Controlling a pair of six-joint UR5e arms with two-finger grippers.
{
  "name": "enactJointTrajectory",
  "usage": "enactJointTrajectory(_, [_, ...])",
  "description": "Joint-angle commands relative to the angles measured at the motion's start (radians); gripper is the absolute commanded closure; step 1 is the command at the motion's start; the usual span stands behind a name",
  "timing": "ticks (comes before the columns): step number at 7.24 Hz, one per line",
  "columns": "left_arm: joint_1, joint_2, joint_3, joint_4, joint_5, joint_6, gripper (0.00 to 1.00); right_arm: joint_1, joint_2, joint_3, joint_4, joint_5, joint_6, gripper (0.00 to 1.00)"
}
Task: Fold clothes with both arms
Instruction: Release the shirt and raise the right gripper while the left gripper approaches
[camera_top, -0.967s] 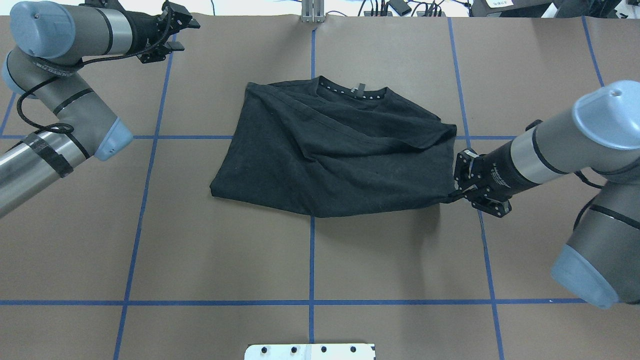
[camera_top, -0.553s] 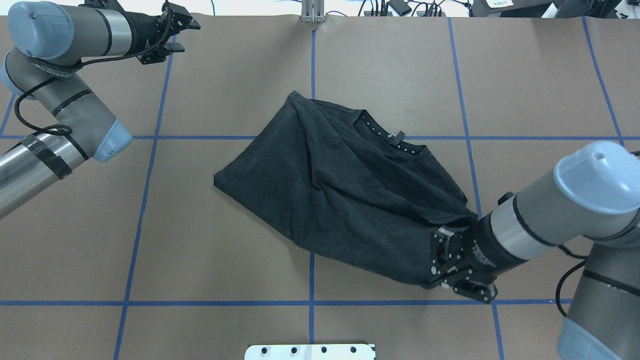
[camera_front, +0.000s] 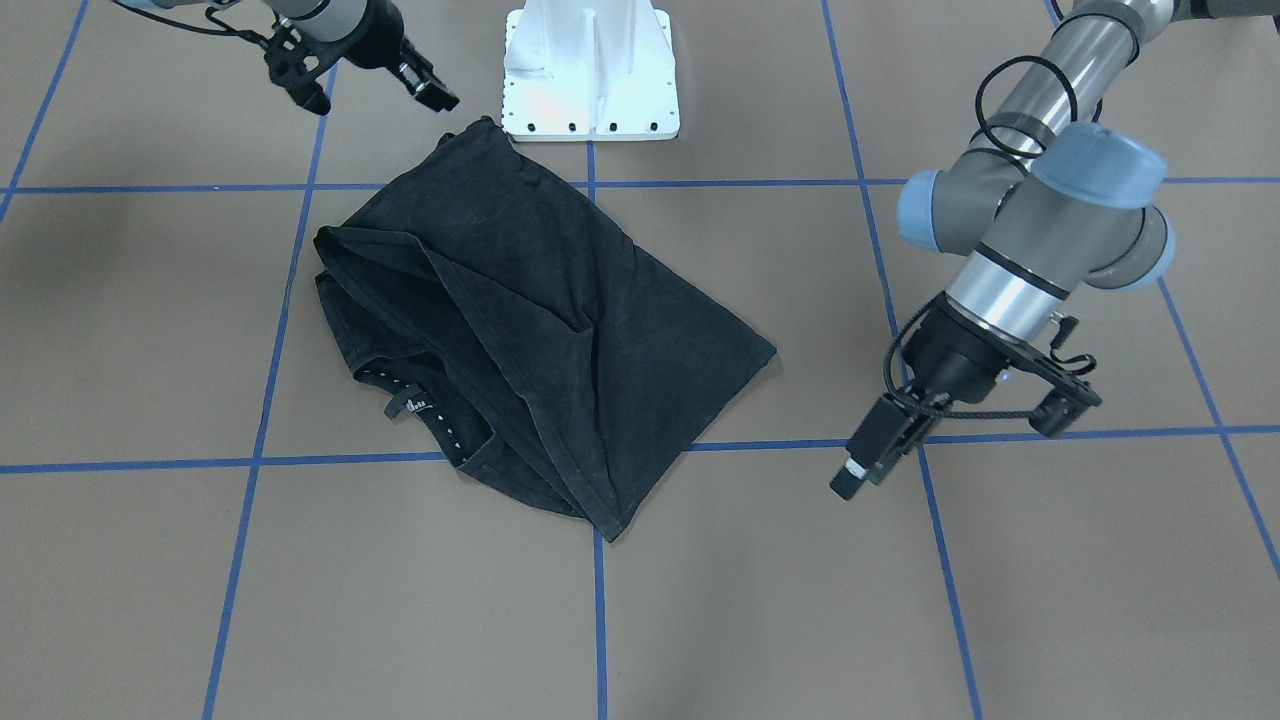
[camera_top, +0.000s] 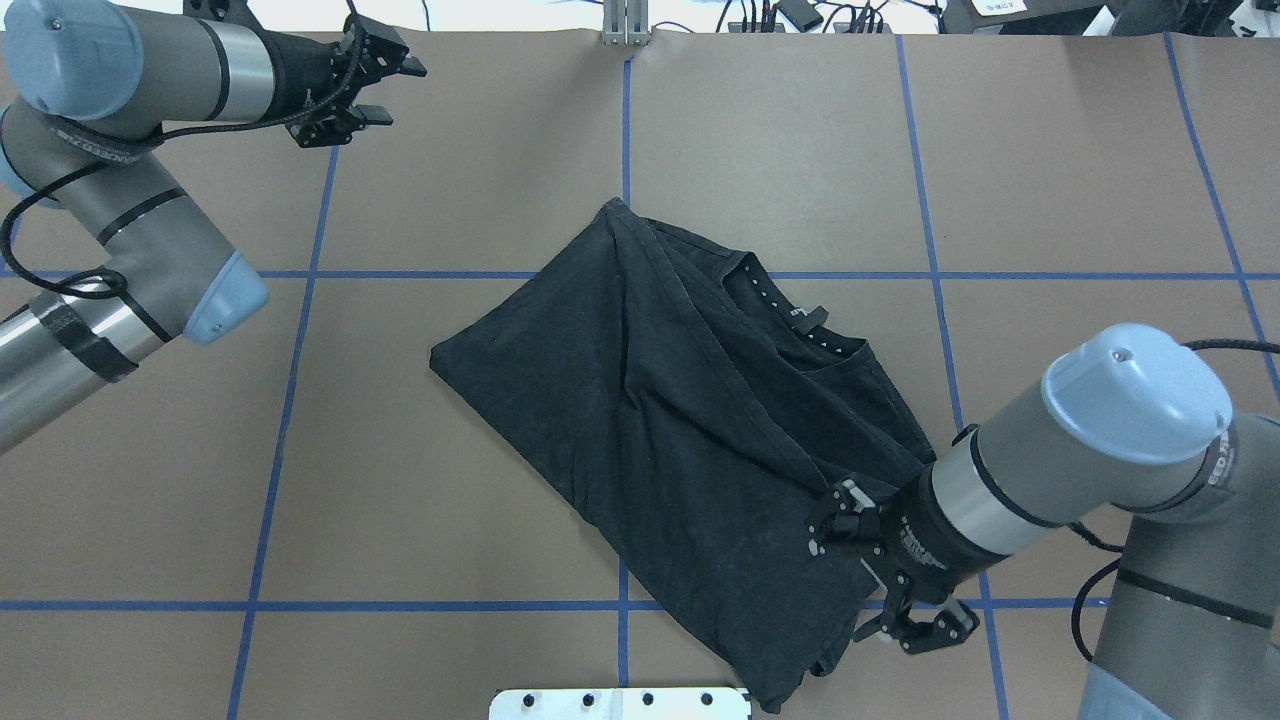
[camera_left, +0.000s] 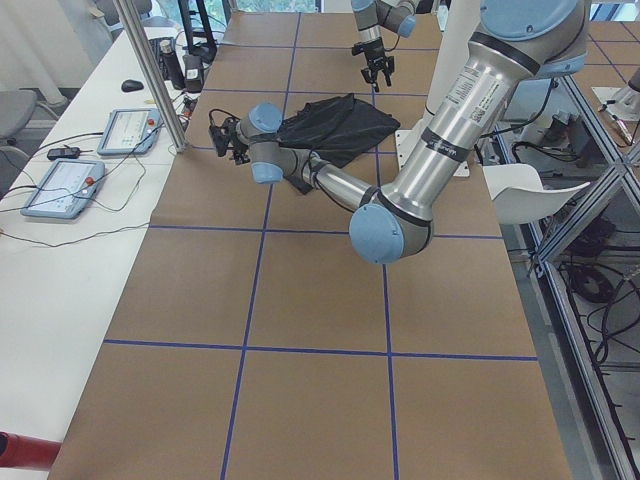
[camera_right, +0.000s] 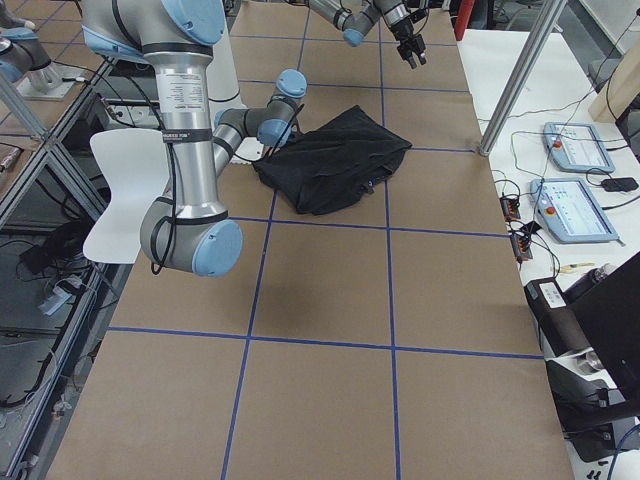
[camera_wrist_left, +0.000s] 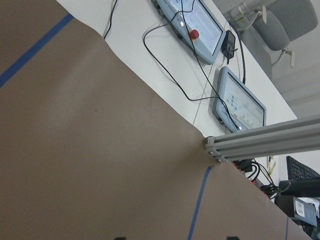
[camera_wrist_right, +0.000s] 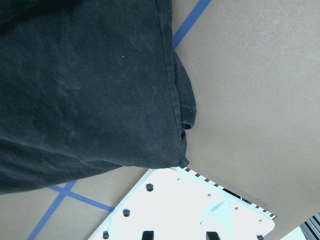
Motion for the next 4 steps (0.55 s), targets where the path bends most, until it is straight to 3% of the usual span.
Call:
enactJointTrajectory(1, [0.087, 0.136, -0.166, 0.018, 0.009, -0.059, 0.26, 0.253, 0.164, -0.162, -0.004, -0.006, -0.238, 0.0])
enactJointTrajectory(2, [0.149, 0.191, -0.22, 0.018, 0.052, -0.06, 0.26, 0.342, 0.264, -0.305, -0.001, -0.024, -0.344, 0.0])
enactJointTrajectory(3, [0.256, 0.231, -0.222, 0.02, 0.186, -0.06, 0.28, 0.376, 0.364, -0.413, -0.004, -0.073, -0.403, 0.0])
enactJointTrajectory(4, [0.317, 0.247, -0.229, 0.065, 0.26, -0.059, 0.32, 0.382, 0.433, -0.509, -0.004, -0.139, -0.411, 0.0])
